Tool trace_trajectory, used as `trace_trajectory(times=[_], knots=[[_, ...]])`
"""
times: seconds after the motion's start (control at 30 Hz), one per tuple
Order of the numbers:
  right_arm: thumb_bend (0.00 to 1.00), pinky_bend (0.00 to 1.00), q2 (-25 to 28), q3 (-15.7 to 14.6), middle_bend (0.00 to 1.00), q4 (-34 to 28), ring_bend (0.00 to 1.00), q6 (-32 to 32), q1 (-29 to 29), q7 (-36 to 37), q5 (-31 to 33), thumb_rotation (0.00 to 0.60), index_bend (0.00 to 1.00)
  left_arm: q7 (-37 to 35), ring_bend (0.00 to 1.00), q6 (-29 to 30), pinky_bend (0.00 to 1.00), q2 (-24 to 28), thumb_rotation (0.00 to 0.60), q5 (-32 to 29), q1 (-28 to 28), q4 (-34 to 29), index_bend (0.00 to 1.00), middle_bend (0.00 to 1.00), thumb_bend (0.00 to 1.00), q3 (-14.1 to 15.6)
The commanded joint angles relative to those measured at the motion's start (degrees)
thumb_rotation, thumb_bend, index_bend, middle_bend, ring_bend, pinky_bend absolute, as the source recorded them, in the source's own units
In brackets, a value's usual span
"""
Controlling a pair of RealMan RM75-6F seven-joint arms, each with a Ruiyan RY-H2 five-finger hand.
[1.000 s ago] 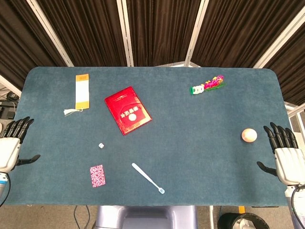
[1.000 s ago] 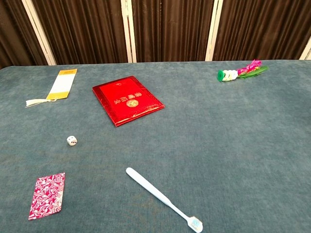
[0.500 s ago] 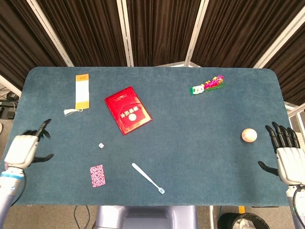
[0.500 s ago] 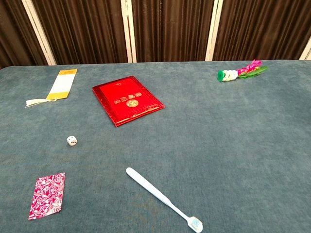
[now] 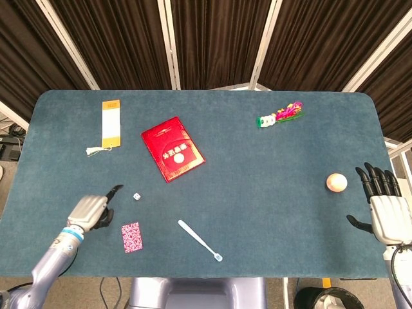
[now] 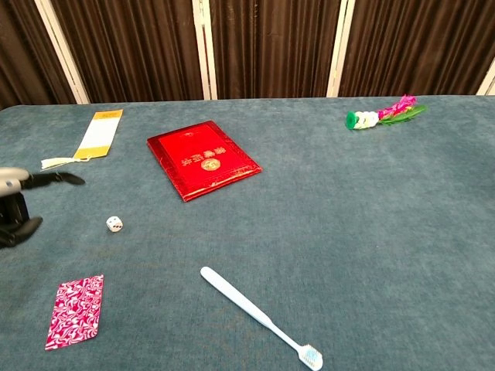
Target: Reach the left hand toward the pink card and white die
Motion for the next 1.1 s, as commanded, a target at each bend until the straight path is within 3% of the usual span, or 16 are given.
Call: trace_trajectory(times=[0.03, 1.1], knots=[[0.00, 0.00, -0.3, 0.1, 0.00, 0.2, 0.00, -0.4, 0.2, -0.4, 0.6, 0.600, 0.00, -0.3, 0.98, -0.8, 1.00, -1.6, 0.600, -0.4, -0.5, 1.6, 0.00, 0.98, 0.75, 0.8], [0.00, 0.00, -0.3, 0.0, 0.00, 0.5, 0.00, -0.4, 0.3, -0.5, 1.2, 0.600, 0.00, -1.7, 0.97, -5.2, 1.00, -6.3, 0.600, -2.3, -3.8, 5.8, 0.00, 0.98, 0.75, 2.9]])
